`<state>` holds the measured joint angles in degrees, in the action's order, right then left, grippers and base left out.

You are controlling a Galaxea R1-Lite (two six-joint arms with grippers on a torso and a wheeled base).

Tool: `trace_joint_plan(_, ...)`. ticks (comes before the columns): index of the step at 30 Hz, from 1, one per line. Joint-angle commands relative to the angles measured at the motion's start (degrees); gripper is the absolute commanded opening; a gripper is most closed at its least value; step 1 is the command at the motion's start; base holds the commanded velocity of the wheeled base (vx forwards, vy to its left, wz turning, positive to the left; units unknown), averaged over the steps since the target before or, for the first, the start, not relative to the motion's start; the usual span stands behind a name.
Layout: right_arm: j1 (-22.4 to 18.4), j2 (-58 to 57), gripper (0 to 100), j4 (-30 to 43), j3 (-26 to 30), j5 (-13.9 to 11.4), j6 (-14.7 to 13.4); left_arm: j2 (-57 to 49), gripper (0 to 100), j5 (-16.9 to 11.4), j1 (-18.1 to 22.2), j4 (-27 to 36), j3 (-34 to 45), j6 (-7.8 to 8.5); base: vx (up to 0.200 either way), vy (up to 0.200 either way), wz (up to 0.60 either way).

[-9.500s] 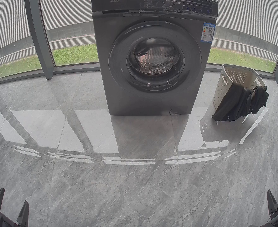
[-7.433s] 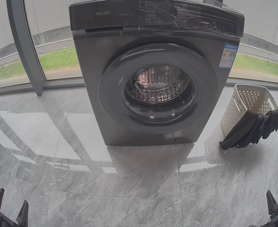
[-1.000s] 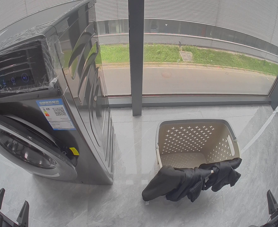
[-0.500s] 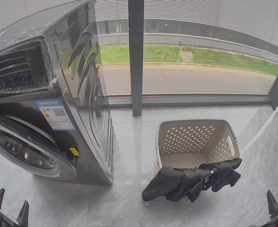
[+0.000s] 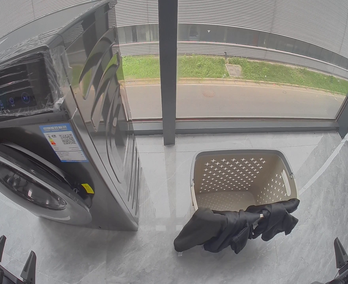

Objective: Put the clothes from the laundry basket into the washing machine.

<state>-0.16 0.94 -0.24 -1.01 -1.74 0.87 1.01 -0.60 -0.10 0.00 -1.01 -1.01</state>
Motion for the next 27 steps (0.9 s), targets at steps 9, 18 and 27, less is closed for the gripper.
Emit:
trace_joint_plan(9,-0.02,-0.06,100,-0.02,1.01,-0.01,0.01,-0.92,100,0.07,0.01,0.0,1.01,0.05,0.0,-0.2,0.0)
trace_joint_plan(18,-0.02,-0.06,100,-0.02,1.01,-0.01,0.01,-0.92,100,-0.02,0.01,0.0,1.01,0.05,0.0,-0.133,0.0)
trace_joint_plan(27,-0.02,-0.06,100,-0.02,1.01,-0.01,0.01,-0.92,100,0.07,0.01,0.0,1.01,0.05,0.0,0.0,0.0)
